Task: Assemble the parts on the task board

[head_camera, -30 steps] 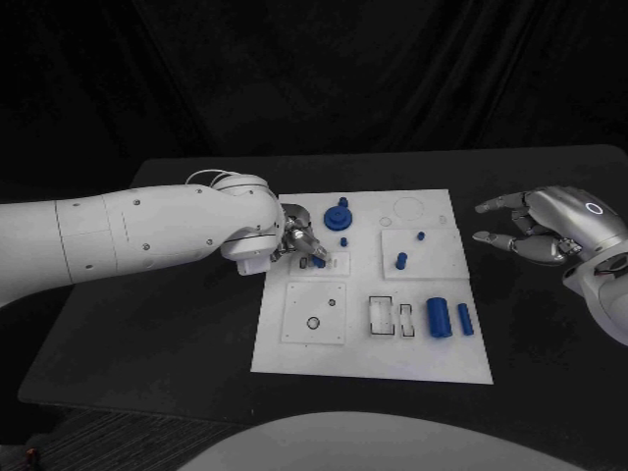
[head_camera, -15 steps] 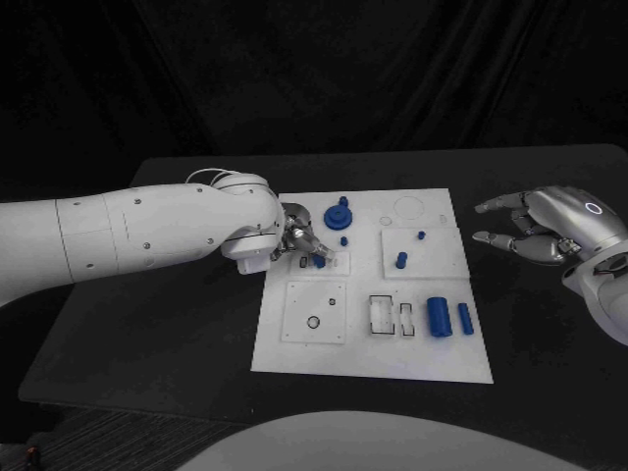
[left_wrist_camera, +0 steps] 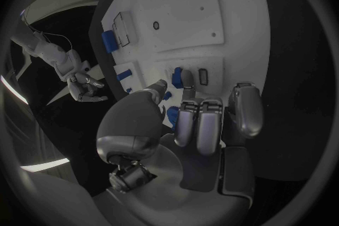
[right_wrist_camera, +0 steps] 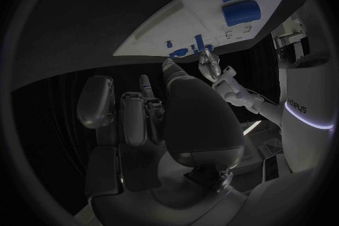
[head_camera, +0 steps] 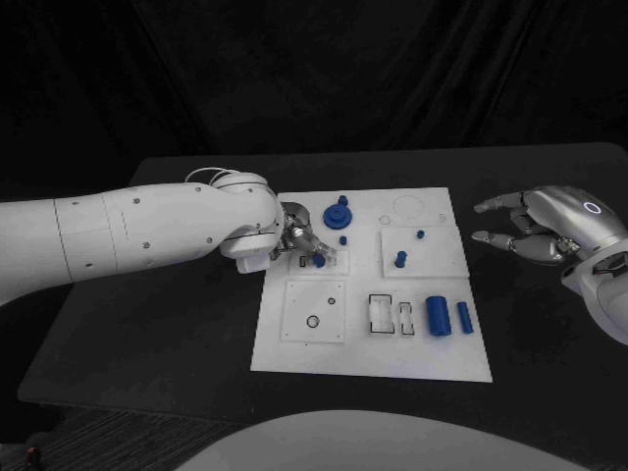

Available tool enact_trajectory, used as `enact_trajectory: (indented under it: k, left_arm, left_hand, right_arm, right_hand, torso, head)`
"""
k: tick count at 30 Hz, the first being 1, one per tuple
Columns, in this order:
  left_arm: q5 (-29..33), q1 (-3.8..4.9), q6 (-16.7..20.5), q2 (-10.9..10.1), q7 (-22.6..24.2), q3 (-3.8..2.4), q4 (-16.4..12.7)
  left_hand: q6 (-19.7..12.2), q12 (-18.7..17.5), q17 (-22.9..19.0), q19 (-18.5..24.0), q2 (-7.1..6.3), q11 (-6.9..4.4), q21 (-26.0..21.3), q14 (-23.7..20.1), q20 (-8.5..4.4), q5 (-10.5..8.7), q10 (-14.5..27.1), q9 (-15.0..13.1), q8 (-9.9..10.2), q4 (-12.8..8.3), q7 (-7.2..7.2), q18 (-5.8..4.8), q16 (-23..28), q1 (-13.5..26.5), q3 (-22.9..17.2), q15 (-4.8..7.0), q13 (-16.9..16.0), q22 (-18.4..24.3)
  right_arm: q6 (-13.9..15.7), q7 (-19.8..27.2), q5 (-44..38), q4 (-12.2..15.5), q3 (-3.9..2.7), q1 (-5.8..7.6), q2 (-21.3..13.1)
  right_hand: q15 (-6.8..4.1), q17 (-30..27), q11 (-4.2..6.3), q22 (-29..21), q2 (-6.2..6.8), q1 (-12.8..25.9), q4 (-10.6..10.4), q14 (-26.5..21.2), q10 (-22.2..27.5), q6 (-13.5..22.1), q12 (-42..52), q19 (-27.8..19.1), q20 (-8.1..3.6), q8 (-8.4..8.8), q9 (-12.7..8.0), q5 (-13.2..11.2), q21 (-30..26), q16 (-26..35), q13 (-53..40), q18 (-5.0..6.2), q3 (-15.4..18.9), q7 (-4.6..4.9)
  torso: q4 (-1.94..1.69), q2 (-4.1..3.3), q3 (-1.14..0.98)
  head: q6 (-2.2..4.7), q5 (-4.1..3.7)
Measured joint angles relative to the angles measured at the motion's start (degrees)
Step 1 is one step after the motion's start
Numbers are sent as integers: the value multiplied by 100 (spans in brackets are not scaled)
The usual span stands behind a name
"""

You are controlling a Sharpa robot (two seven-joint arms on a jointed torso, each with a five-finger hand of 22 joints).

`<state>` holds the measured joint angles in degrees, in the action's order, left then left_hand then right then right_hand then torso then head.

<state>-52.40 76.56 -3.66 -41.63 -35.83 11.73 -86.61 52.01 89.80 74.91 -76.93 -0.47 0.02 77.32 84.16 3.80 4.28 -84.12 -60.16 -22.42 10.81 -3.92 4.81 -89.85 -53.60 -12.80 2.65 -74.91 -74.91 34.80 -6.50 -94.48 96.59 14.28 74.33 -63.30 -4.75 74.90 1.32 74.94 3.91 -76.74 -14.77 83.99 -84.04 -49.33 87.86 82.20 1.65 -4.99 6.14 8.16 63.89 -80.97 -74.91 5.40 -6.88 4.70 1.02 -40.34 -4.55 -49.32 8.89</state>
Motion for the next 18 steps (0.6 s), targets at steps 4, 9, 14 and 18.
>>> enact_trajectory:
  k: [4, 9, 14, 18]
  left_arm:
    - [-4, -2, 1, -4, 26, 1, 2]
    - [-8, -7, 8, -14, 83, 4, -1]
    - [-12, -10, 26, -26, 154, 4, -24]
    - [-14, -13, 40, -43, 199, 7, -41]
  left_hand:
    - [0, 0, 0, 0, 167, 0, -37, 0, 0, 748, 0, -86, 0, -206, 0, 1, 0, -371, -45, 0, 0, 0]
    - [17, 0, 0, 0, 227, 0, -37, 0, 0, 1401, 0, -137, 0, -461, 14, 0, 0, -680, -244, 0, 0, 0]
    - [91, 0, 0, 1, 151, -19, -61, -21, 0, 1841, 19, -231, 271, -607, 35, 0, 0, -768, -585, 21, 0, 0]
    - [101, 0, 0, -21, 88, -33, -61, -22, -22, 1972, 5, -307, 334, -604, 45, 1, 0, -830, -760, 21, 0, 0]
  right_arm:
    - [-2, 0, 0, -1, 0, -1, -1]
    - [-4, 0, 0, -2, 0, -3, -3]
    - [-6, 0, 0, -2, 0, -4, -6]
    - [-7, 0, 0, -2, 0, -5, -10]
  right_hand:
    - [0, 0, 0, 0, 0, 0, 0, 0, 0, 0, 0, 0, 0, 0, 0, 0, 0, 0, 0, 0, 0, 0]
    - [0, 0, 0, -1, 0, 0, 0, 0, 0, 0, 0, 0, 0, 0, 0, 0, 0, 0, 0, 0, 0, 0]
    - [0, 0, 0, -1, 0, 0, 0, 0, 0, 0, 0, 0, 0, 0, 0, 0, 0, 0, 0, 0, 0, 0]
    - [0, 0, 0, -1, 0, 0, 0, 0, 0, 0, 0, 0, 0, 0, 0, 0, 0, 0, 0, 0, 0, 0]
  torso:
    - [-1, 0, 0]
    - [-4, 0, -1]
    - [-8, 1, -2]
    - [-8, 2, -3]
  head:
    - [-2, 0]
    - [-5, -2]
    - [-5, -9]
    - [-6, -11]
